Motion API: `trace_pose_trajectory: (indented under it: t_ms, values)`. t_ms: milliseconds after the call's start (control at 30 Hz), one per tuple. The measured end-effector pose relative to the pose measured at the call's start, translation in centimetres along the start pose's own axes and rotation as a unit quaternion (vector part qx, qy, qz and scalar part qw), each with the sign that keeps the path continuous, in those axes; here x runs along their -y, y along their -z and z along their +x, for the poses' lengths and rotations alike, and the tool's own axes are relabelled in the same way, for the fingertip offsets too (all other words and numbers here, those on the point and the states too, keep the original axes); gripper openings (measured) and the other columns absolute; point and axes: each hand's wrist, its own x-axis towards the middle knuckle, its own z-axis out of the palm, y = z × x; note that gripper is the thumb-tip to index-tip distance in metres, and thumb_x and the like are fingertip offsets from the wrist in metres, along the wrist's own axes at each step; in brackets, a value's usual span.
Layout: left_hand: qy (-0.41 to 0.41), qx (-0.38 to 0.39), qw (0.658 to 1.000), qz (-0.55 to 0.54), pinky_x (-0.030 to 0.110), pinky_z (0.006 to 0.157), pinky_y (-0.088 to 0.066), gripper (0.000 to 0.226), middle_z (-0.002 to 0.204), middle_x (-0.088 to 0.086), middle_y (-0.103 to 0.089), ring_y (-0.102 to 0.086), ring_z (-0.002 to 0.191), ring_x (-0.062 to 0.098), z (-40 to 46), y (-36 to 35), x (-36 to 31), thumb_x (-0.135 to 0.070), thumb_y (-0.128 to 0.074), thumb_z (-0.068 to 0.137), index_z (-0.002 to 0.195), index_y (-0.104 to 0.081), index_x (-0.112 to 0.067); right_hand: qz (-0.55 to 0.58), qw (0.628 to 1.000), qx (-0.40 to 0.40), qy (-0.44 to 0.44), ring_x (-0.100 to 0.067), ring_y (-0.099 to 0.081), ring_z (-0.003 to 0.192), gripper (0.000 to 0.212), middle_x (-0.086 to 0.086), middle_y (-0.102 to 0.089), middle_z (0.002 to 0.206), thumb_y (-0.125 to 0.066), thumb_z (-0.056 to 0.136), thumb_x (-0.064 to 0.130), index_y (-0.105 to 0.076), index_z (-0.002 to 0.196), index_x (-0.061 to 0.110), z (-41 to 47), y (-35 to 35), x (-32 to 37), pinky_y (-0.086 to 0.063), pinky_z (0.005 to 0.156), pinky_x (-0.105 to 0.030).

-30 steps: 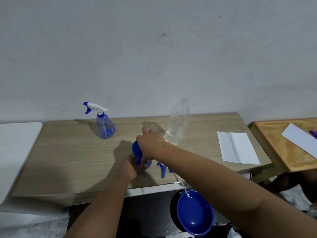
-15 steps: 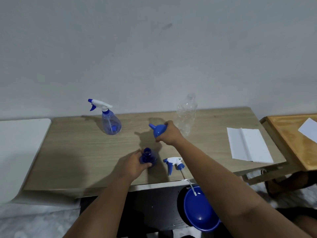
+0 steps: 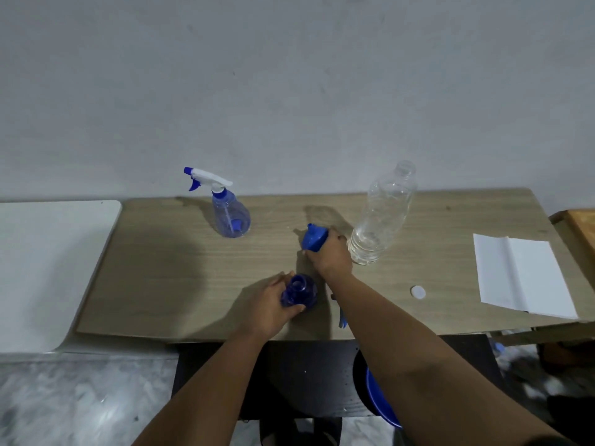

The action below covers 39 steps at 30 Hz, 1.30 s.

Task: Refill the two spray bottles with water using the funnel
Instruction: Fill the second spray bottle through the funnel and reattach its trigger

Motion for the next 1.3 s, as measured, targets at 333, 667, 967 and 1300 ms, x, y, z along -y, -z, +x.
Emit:
trace_pose_trajectory:
  t_ms: [333,667,967,1300]
  values:
    - [-0.002,-0.005,1.0,-0.017,0.011,0.091,-0.031,0.068,0.139,-0.003,-0.057,-0.054,0.127,0.015,-0.3,0.0,0.2,-0.027,-0.086,0.075,0.137,-0.059,-0.018,-0.154,0.987,0.035,0.044,-0.034,-0.068,0.112,0.041,-0.013,-0.069,0.124,-0.06,0.093,0.011,-0.063,0.134,0.012,-4.8,3.9,-3.2,-0.056,0.088,-0.039]
    - [0.01,-0.01,1.0,-0.001,0.014,0.085,-0.031,0.069,0.14,-0.002,-0.058,-0.056,0.125,0.018,-1.2,-0.5,-0.4,-0.031,-0.081,0.08,0.142,-0.053,-0.021,-0.335,0.931,0.143,-0.025,-0.026,-0.064,0.085,0.031,-0.002,-0.06,0.083,-0.078,0.083,0.023,-0.059,0.103,0.01,-7.5,6.6,-7.6,-0.049,0.069,-0.033]
    - [0.004,-0.024,0.999,-0.043,0.014,0.078,-0.032,0.053,0.117,-0.005,-0.064,-0.06,0.105,0.013,-2.2,-1.3,-0.2,-0.023,-0.085,0.075,0.124,-0.065,-0.019,-0.156,0.986,0.046,0.025,-0.026,-0.069,0.082,0.026,-0.009,-0.072,0.087,-0.078,0.088,0.033,-0.074,0.093,0.007,-6.6,8.0,-6.3,-0.052,0.07,-0.035]
    - [0.007,-0.033,0.993,-0.11,0.043,0.094,-0.053,0.067,0.111,-0.001,-0.071,-0.068,0.1,0.02,-0.7,-2.7,1.7,-0.037,-0.081,0.057,0.12,-0.068,-0.02,0.342,0.919,0.054,0.188,-0.019,-0.069,0.081,0.021,-0.021,-0.076,0.097,-0.076,0.09,0.001,-0.078,0.105,0.015,-11.6,11.2,3.4,-0.06,0.067,-0.027]
